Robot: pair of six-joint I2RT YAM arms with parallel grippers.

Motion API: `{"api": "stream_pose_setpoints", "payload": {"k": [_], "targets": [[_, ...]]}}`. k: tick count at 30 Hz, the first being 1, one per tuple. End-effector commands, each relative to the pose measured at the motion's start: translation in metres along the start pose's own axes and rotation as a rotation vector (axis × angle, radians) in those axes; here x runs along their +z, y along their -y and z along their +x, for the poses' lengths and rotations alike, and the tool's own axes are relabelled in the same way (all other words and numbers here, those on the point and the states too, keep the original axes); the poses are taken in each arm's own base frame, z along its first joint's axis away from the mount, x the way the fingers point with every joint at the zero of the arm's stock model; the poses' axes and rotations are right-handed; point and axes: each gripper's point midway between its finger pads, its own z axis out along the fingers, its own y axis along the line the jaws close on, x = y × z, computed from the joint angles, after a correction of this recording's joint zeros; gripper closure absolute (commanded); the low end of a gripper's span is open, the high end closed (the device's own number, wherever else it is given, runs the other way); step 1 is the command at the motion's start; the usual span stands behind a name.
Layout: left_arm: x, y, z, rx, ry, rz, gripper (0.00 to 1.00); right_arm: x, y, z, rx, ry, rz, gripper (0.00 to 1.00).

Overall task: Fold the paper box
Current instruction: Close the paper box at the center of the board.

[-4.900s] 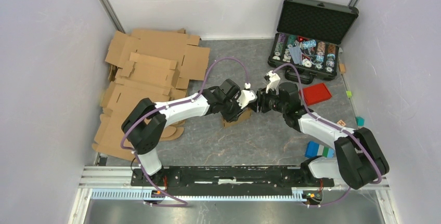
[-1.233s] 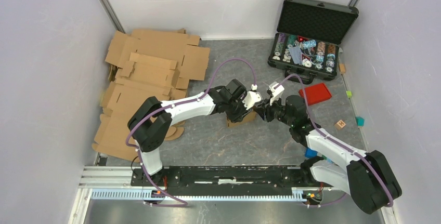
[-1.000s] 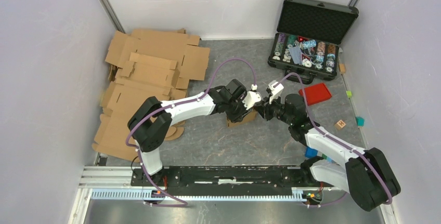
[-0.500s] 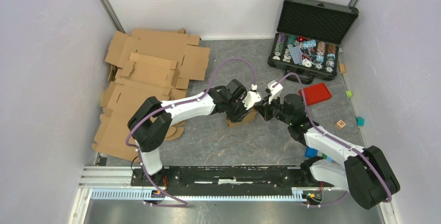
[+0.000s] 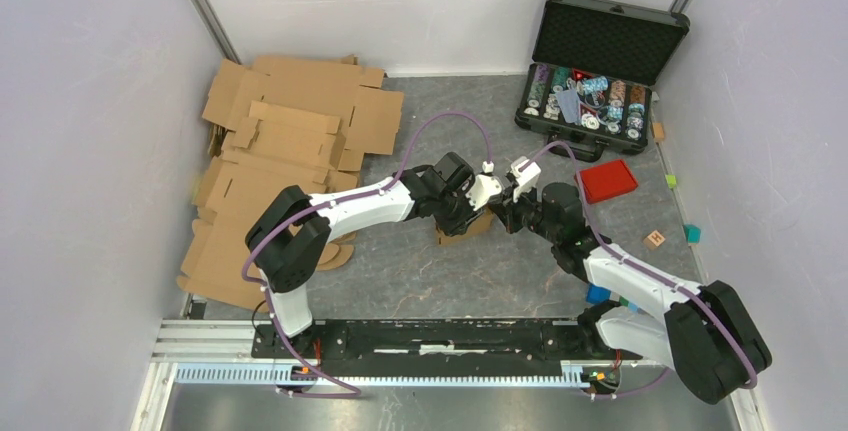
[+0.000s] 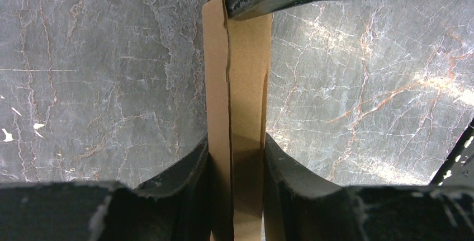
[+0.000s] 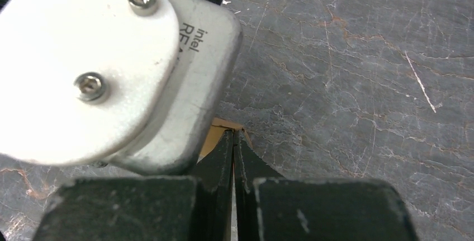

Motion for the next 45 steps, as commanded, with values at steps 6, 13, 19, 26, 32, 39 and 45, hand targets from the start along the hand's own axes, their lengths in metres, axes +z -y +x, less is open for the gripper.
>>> {"api": "stream_pose_setpoints", "payload": {"k": [6,13,19,26,32,39,45], "targets": [[0.006,0.007,0.014,-0.04,-0.063,0.016,0.83,-0.005,-0.003,0.007,-0.025,-0.012,-0.002,0.98],[0.006,0.005,0.014,-0.047,-0.063,0.003,0.82,-0.01,-0.003,0.036,-0.033,-0.051,0.006,1.0],[0.004,0.007,0.012,-0.047,-0.052,0.009,0.79,-0.012,-0.003,0.038,-0.035,-0.038,0.008,0.98],[0.007,0.012,0.011,-0.029,-0.051,0.042,0.81,-0.014,-0.005,0.008,0.006,0.038,0.018,0.64],[0.008,0.014,0.012,-0.027,-0.053,0.054,0.82,-0.017,-0.001,-0.019,0.12,0.156,0.048,0.57],[0.01,0.014,0.011,-0.026,-0.054,0.055,0.82,-0.026,0.01,-0.032,0.21,0.296,0.093,0.51],[0.009,0.016,0.008,-0.031,-0.042,0.06,0.82,-0.022,0.009,-0.04,0.284,0.359,0.075,0.49]]}}
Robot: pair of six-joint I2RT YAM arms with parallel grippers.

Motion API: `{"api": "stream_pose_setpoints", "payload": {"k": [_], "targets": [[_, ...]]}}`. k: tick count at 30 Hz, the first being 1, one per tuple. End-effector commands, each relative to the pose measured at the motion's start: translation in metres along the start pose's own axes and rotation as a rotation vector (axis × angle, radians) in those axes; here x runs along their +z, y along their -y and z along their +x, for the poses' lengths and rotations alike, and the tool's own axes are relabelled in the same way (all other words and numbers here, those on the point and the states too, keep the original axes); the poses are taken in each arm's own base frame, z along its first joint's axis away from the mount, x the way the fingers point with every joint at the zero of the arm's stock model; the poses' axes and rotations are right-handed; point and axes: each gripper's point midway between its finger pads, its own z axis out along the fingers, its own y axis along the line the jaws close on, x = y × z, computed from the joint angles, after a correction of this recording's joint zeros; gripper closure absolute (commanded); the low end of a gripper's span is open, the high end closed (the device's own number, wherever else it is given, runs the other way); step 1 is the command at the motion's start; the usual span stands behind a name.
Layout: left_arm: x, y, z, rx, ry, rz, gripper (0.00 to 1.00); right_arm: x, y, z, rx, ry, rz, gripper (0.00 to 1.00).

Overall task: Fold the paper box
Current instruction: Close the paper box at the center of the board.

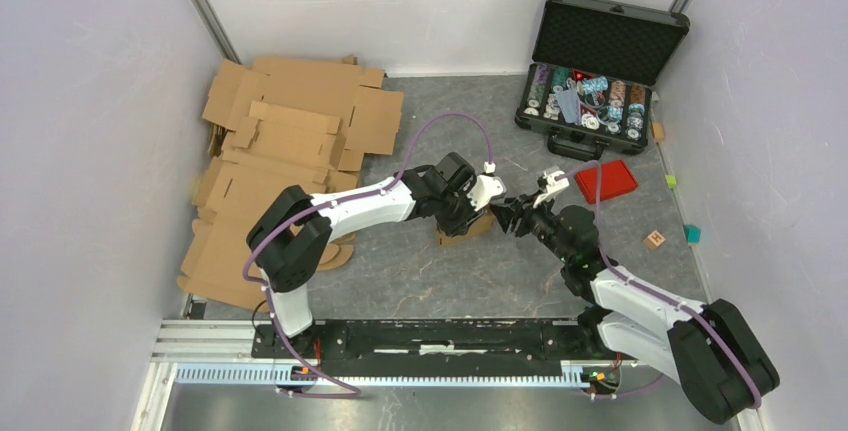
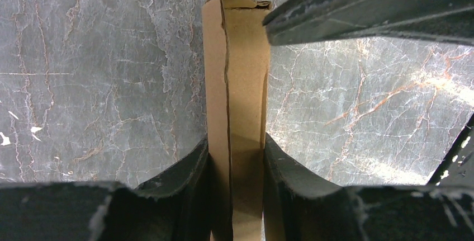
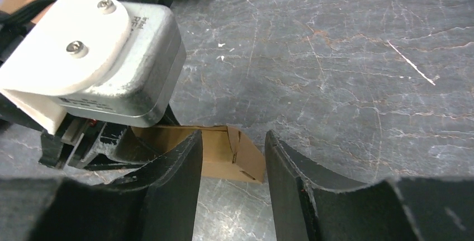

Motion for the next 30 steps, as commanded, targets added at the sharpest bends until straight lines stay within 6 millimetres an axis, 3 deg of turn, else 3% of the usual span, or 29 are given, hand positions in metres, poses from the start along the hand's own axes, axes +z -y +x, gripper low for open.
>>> {"api": "stream_pose_setpoints", "payload": {"k": [1,6,21,30], "targets": [[0.008,0.013,0.009,-0.036,-0.041,0.052,0.82,0.002,-0.008,-0.033,0.084,0.165,-0.026,0.48],[0.007,0.01,0.009,-0.043,-0.039,0.028,0.82,-0.002,-0.005,-0.039,0.184,0.219,-0.009,0.46],[0.007,0.01,0.009,-0.044,-0.032,0.028,0.82,0.023,-0.002,-0.034,0.371,0.104,0.023,0.51],[0.007,0.009,0.009,-0.042,-0.033,0.022,0.82,0.04,0.004,-0.013,0.383,-0.015,0.055,0.52]]}}
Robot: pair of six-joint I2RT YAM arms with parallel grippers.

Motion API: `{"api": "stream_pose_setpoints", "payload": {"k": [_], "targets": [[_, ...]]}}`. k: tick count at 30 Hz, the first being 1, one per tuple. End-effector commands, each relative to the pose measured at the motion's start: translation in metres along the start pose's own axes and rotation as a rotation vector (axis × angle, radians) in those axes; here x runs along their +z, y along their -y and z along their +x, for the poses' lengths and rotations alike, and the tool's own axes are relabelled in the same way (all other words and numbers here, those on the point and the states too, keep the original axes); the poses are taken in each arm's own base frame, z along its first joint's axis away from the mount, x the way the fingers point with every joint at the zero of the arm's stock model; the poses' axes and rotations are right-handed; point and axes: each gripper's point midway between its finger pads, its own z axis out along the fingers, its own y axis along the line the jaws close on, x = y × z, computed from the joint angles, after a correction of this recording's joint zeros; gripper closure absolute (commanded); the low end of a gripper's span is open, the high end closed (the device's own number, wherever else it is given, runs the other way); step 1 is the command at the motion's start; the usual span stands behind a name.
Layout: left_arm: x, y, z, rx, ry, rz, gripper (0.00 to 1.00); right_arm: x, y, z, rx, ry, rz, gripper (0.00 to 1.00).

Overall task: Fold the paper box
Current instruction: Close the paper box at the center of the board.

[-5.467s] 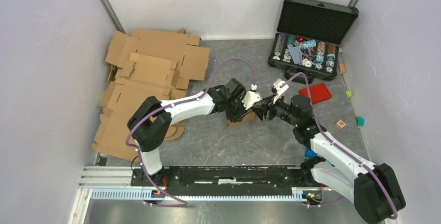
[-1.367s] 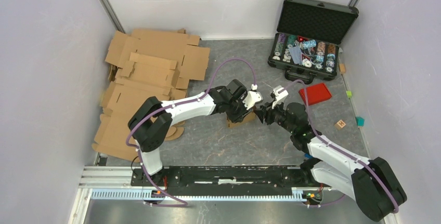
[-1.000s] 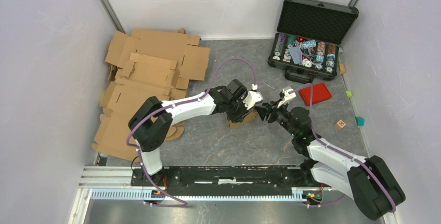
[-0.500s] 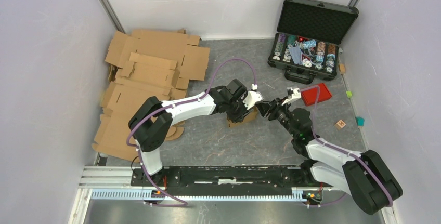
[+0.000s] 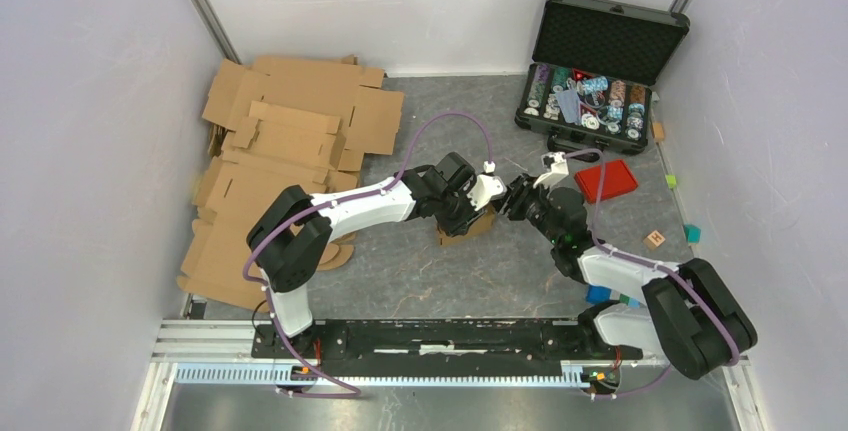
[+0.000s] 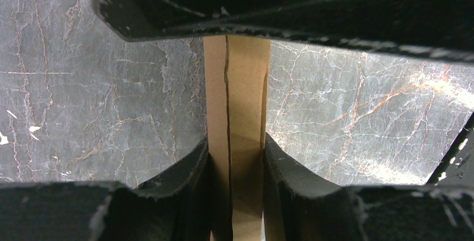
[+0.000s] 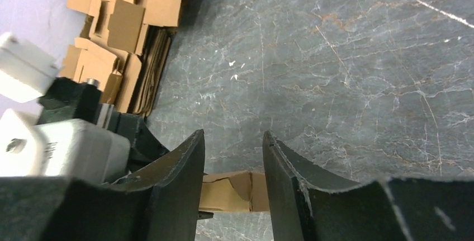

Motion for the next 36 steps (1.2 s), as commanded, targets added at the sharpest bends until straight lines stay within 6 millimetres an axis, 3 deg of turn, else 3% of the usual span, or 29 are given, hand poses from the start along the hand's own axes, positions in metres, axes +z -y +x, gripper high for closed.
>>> {"api": "stream_pose_setpoints", "payload": {"k": [1,11,23,36], "targets": [[0.007,0.009,0.01,-0.033,-0.037,0.022,0.82,0.007,-0.003,0.0,0.0,-0.032,-0.005,0.52],[0.007,0.006,0.012,-0.03,-0.042,0.005,0.81,0.002,0.011,0.025,-0.062,-0.134,0.02,0.55],[0.007,0.003,0.014,-0.03,-0.049,-0.014,0.82,-0.013,0.029,0.042,-0.158,-0.187,0.064,0.57],[0.01,0.004,0.016,-0.033,-0.057,-0.01,0.82,-0.029,0.056,0.082,-0.185,-0.279,0.097,0.58]]}}
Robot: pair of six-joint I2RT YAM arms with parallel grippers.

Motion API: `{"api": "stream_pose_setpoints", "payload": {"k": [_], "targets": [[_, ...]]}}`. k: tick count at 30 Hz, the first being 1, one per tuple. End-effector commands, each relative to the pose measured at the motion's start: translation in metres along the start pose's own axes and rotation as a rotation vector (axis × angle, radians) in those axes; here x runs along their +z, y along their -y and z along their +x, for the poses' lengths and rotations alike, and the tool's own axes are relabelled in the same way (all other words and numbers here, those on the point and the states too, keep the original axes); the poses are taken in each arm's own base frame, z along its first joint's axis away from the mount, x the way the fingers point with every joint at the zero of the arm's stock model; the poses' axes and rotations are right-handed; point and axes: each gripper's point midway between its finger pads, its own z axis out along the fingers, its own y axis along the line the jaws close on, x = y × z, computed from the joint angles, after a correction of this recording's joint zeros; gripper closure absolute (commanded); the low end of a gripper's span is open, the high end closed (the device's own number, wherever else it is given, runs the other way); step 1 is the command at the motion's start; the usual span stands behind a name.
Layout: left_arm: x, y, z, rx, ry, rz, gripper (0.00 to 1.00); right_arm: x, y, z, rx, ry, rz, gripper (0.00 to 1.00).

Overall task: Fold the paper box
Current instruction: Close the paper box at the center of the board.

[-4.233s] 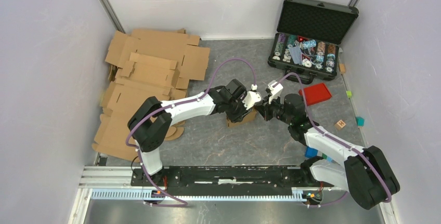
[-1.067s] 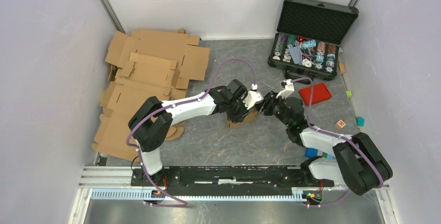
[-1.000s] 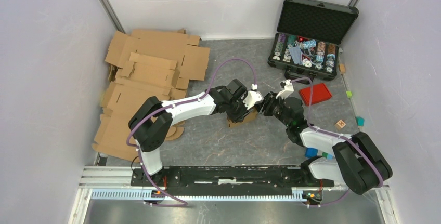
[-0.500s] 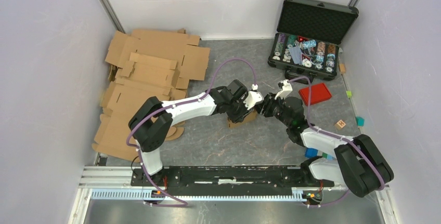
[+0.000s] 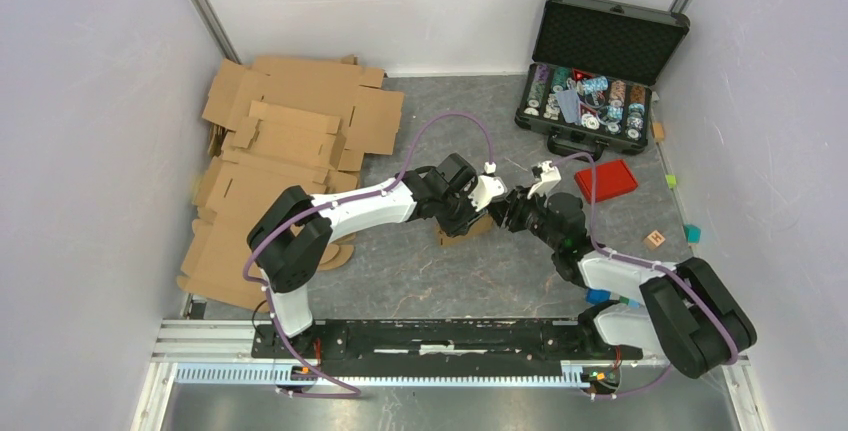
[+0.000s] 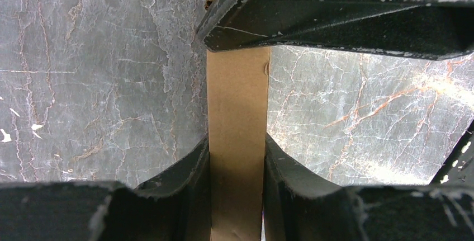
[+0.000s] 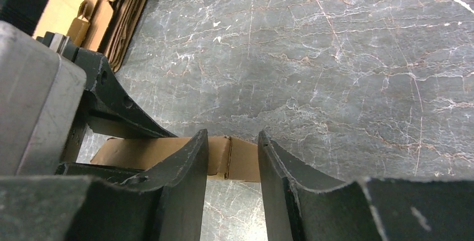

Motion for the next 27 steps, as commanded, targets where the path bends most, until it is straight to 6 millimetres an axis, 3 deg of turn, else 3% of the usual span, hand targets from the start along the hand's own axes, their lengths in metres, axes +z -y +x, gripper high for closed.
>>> {"api": "stream_pose_setpoints", "payload": {"k": [1,7,11,19,23,27], "targets": [[0.009,0.005,0.015,-0.033,-0.053,0.009,0.82,-0.014,0.03,0.059,-0.013,-0.165,0.084,0.58],[0.009,0.006,0.013,-0.034,-0.047,0.018,0.81,-0.015,0.025,0.059,0.007,-0.145,0.048,0.58],[0.005,0.008,0.008,-0.033,-0.029,0.028,0.76,-0.013,0.017,0.046,0.006,-0.12,0.018,0.54],[0.002,0.014,0.006,-0.007,-0.029,0.069,0.8,-0.004,-0.004,0.007,0.052,-0.065,-0.059,0.48],[0.003,0.016,0.008,0.0,-0.034,0.081,0.81,-0.003,-0.015,-0.003,0.116,-0.057,-0.133,0.47],[0.003,0.016,0.009,0.002,-0.04,0.082,0.82,-0.008,-0.016,-0.001,0.185,-0.058,-0.184,0.47]]}}
